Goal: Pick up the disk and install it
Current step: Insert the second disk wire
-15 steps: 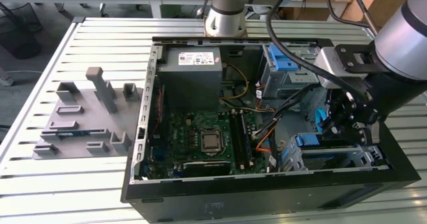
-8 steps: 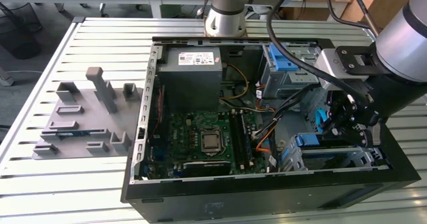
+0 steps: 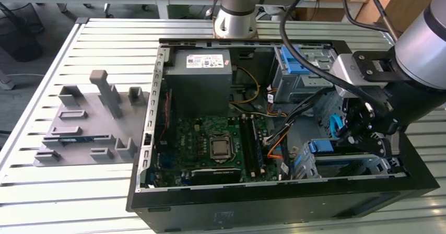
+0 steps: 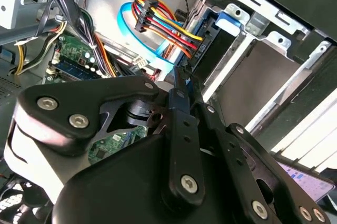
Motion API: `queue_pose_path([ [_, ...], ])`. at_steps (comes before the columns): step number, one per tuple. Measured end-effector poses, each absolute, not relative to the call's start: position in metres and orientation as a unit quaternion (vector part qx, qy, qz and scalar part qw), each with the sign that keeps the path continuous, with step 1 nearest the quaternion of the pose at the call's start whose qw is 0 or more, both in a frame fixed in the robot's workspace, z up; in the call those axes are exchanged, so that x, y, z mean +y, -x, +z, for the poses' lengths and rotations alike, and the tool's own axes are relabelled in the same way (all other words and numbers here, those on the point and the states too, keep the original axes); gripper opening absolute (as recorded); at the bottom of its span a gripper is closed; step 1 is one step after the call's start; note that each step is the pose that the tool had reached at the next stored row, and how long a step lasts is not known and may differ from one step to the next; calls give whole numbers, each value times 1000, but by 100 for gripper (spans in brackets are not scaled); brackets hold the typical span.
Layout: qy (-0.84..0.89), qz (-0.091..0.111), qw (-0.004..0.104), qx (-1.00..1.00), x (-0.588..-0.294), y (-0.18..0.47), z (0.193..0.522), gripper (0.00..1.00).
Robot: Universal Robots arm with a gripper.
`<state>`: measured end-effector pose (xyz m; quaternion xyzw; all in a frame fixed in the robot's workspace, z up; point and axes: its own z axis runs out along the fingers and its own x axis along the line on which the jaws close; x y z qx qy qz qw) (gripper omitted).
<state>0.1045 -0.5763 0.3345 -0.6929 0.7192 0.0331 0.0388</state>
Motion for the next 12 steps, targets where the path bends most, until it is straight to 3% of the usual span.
queue_pose_path([
  [12,693,33,39,719,-577,-107,332,16],
])
